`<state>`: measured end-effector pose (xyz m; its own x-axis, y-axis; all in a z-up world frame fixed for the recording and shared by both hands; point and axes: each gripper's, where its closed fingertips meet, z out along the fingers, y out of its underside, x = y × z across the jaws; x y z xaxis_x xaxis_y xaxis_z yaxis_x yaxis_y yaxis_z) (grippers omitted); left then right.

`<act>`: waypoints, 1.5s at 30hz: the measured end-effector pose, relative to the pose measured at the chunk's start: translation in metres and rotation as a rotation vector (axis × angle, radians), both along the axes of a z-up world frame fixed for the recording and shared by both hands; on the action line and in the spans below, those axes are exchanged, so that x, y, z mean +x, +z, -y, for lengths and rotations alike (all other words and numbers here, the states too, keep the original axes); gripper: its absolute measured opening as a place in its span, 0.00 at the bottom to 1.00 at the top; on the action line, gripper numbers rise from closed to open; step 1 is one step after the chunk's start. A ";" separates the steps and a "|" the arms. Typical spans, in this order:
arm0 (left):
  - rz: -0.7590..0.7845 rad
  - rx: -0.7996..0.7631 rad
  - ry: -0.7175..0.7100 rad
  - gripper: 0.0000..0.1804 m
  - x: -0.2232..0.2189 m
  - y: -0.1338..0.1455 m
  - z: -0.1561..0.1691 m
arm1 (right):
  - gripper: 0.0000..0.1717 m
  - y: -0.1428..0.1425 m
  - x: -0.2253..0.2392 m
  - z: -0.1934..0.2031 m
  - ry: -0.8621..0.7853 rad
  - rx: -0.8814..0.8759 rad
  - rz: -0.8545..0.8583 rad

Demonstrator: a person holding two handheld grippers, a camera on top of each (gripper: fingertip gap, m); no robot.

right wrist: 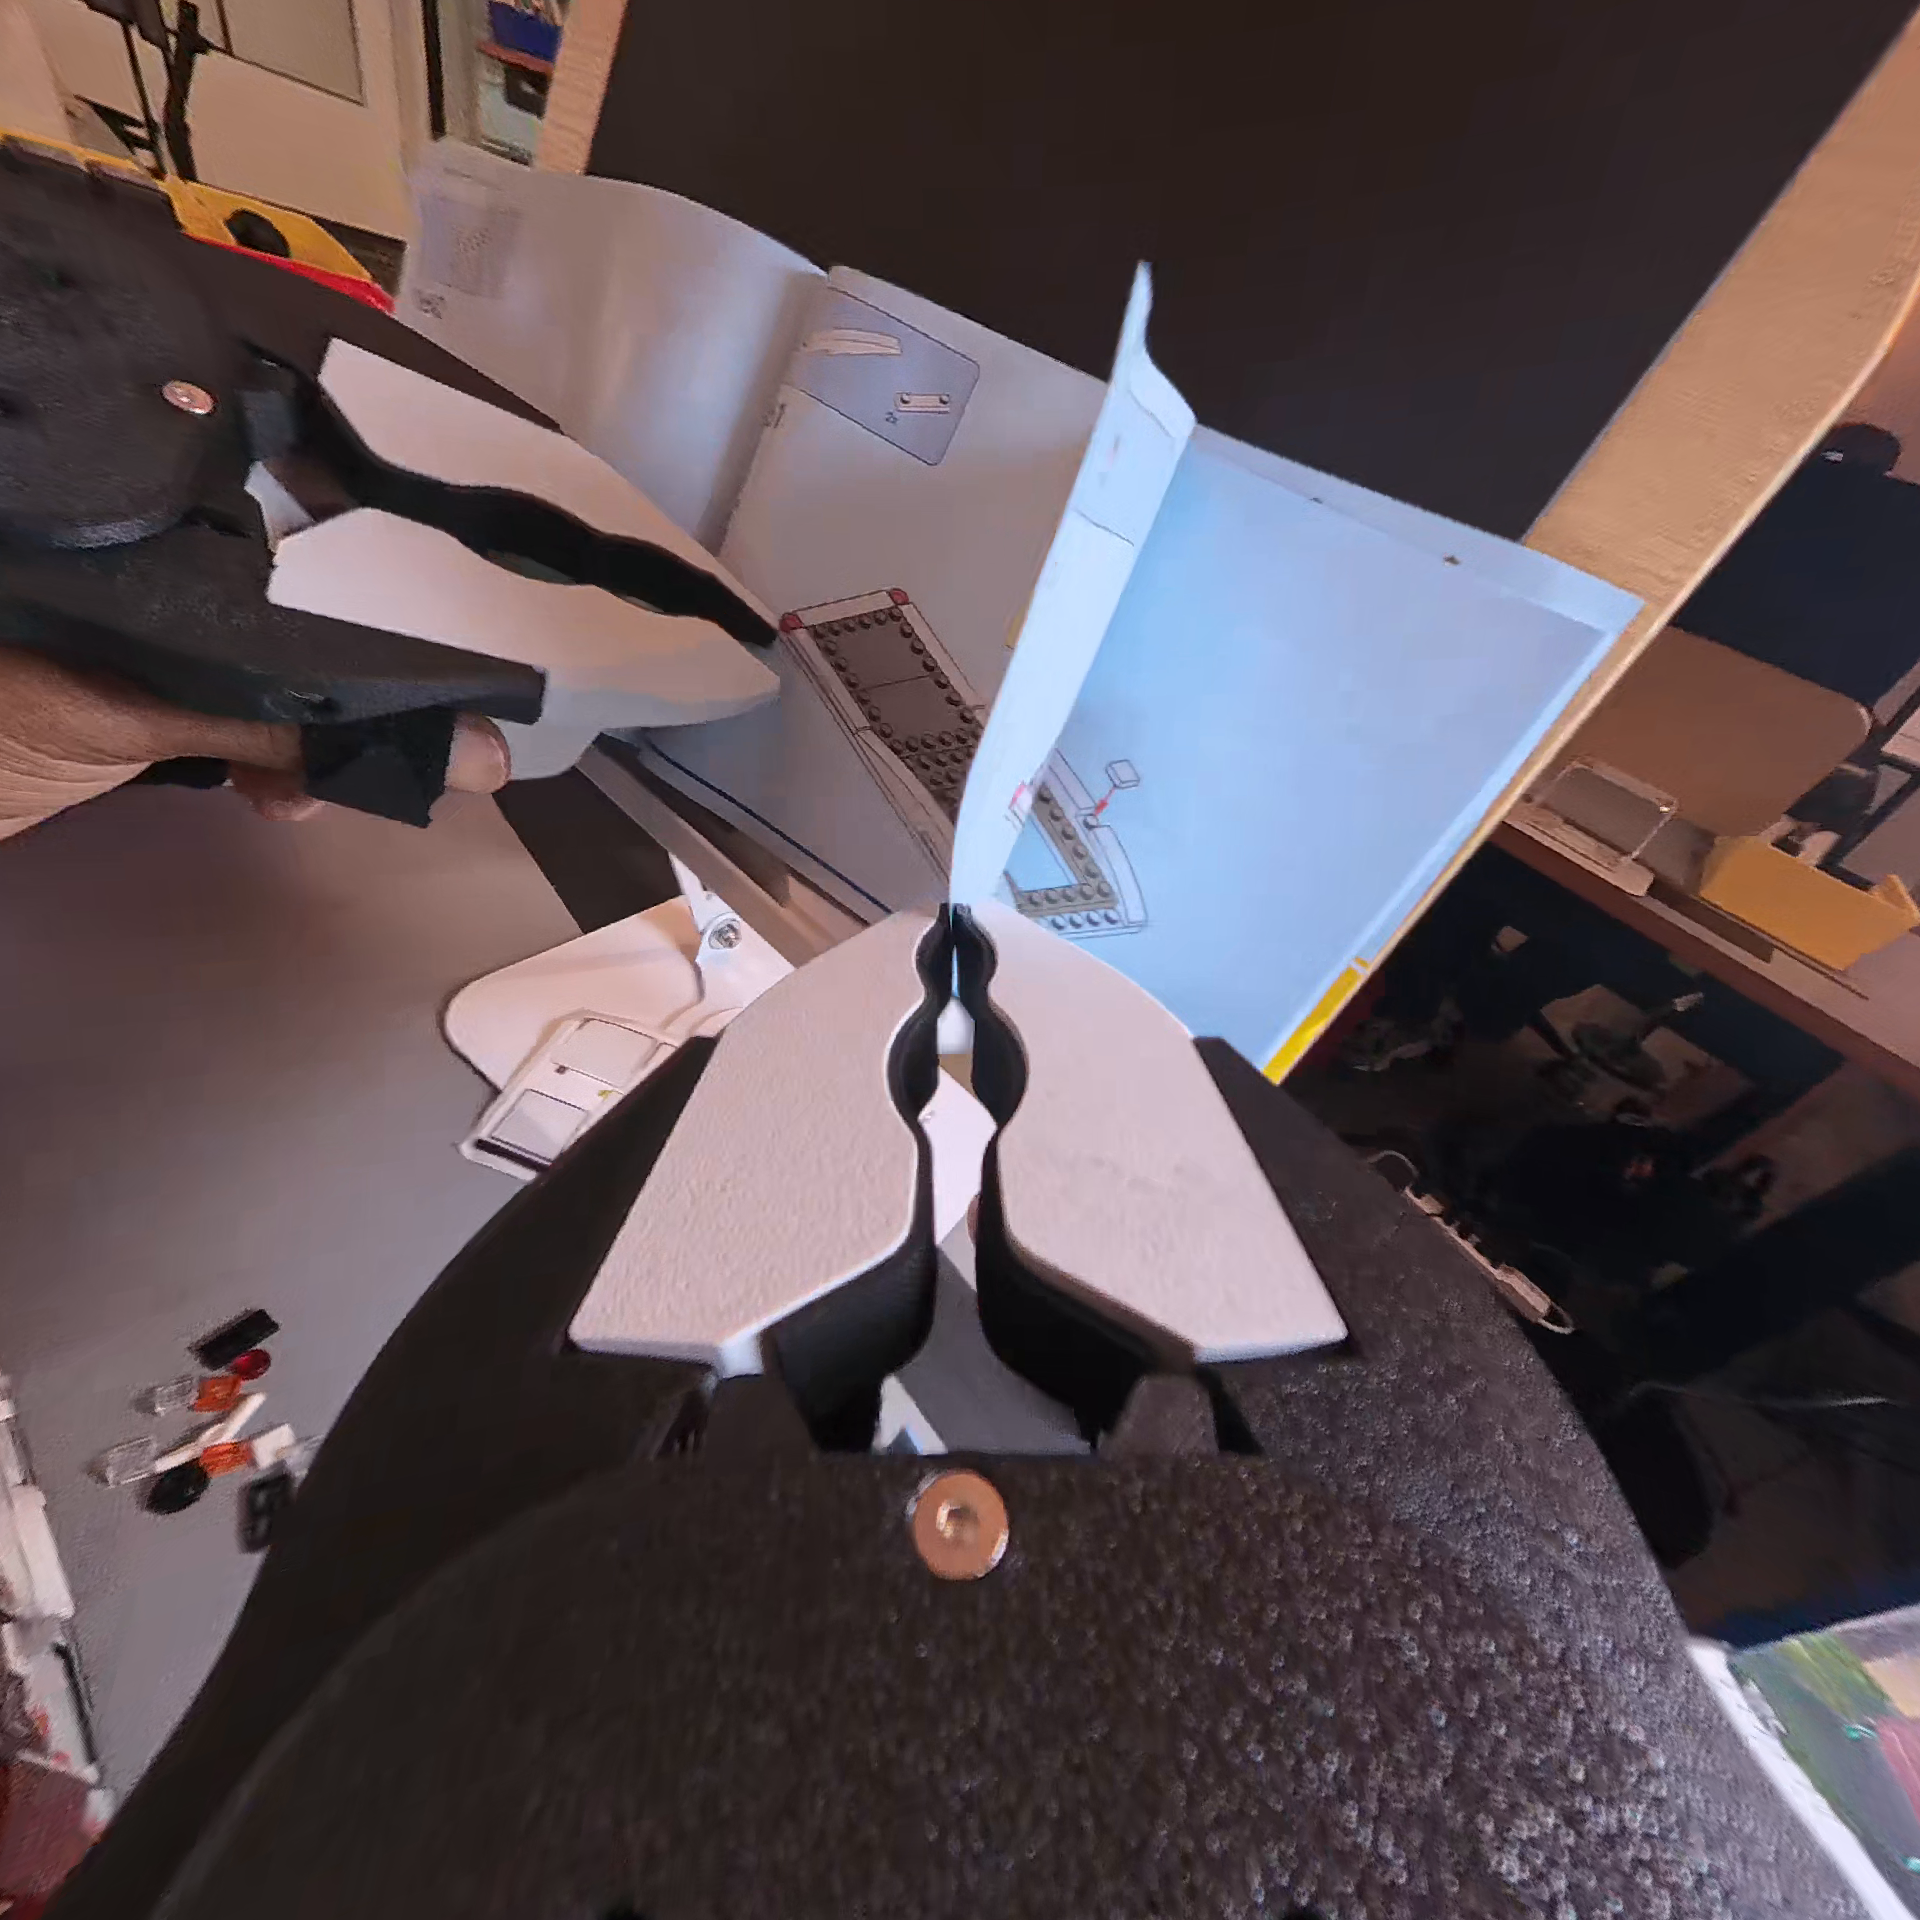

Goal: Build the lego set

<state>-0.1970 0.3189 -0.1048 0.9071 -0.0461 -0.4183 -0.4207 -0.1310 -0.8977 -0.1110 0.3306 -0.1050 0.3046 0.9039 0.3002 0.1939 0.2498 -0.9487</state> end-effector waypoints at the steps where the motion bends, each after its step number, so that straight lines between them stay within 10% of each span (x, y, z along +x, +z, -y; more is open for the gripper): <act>1: 0.014 -0.005 -0.024 0.10 0.004 0.001 0.003 | 0.00 0.000 -0.003 0.007 0.031 -0.010 0.003; 9: 0.493 -0.012 -0.493 0.32 0.071 0.043 0.062 | 0.00 0.008 -0.038 0.065 0.199 0.075 0.036; 18: 0.401 0.085 -0.179 0.02 -0.012 0.049 0.077 | 0.17 0.002 -0.058 0.109 0.433 0.020 0.063; 29: 0.554 0.091 0.064 0.00 -0.124 0.032 0.102 | 0.21 0.004 -0.115 0.042 -0.041 -0.075 0.063; 33: 0.684 0.122 0.153 0.11 -0.155 0.024 0.119 | 0.37 -0.006 -0.128 0.034 -0.220 0.026 0.154; 40: 0.865 0.184 0.010 0.10 -0.081 0.008 0.148 | 0.45 -0.006 -0.142 0.026 -0.375 0.176 0.164; 45: 1.426 0.069 -0.008 0.20 -0.056 -0.058 0.110 | 0.45 -0.007 -0.142 0.026 -0.404 0.193 0.148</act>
